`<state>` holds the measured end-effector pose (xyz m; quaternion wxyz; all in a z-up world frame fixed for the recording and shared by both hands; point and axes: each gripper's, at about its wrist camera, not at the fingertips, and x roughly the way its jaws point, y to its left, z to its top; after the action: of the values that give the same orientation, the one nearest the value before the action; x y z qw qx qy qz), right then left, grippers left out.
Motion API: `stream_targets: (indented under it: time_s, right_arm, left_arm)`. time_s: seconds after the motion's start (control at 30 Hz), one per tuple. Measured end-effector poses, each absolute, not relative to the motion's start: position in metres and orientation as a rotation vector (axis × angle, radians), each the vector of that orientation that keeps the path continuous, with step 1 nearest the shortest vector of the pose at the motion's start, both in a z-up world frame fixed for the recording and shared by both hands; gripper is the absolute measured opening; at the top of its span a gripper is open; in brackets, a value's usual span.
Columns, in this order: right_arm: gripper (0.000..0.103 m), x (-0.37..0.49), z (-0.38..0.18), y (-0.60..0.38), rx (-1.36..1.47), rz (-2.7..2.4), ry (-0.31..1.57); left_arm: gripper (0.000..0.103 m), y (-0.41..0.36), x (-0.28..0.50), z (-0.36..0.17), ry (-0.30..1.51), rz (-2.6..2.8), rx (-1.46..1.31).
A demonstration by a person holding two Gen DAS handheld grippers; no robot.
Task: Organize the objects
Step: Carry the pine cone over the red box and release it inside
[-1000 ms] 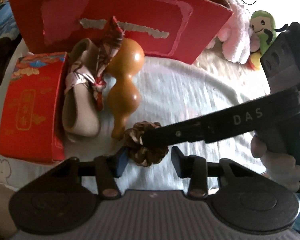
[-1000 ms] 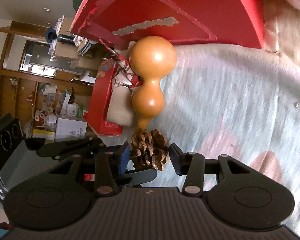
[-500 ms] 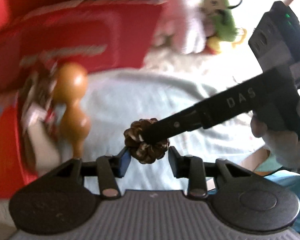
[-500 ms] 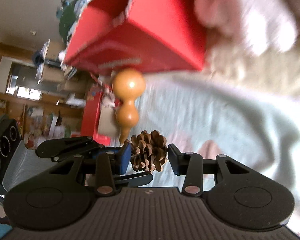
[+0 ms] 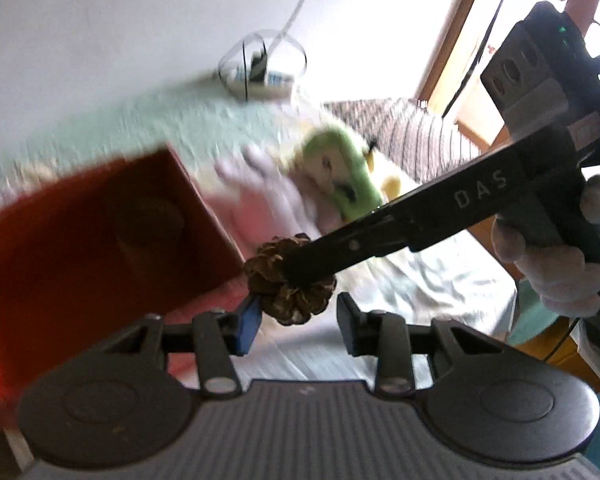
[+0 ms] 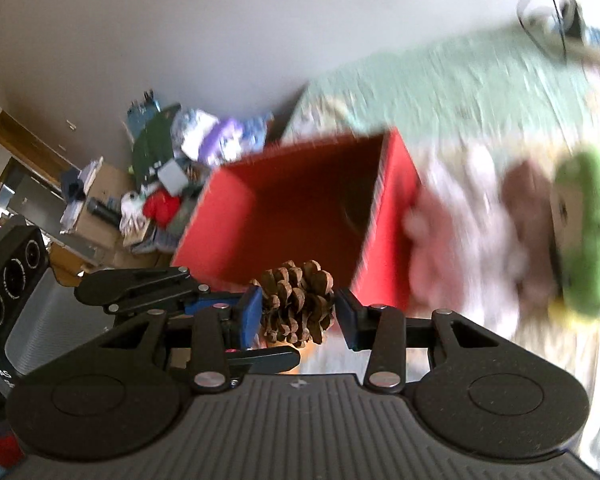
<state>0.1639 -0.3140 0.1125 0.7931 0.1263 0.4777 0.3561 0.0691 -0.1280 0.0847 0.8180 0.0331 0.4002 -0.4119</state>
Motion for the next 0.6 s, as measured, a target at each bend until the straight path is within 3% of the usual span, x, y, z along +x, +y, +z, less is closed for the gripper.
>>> stream_targets:
  time_s: [0.3, 0.47, 0.6]
  right_arm:
    - [0.042, 0.218, 0.095, -0.252, 0.182, 0.689, 1.073]
    - [0.042, 0.236, 0.081, -0.235, 0.093, 0.615, 1.129]
    - [0.042, 0.245, 0.07, -0.212, -0.047, 0.587, 1.191]
  left_arm:
    - [0.036, -0.092, 0.142, 0.074, 0.864, -0.894, 0.046]
    - [0.046, -0.088, 0.157, 0.047, 0.909, -0.882, 0.098]
    - [0.046, -0.079, 0.166, 0.03, 0.949, -0.872, 0.135]
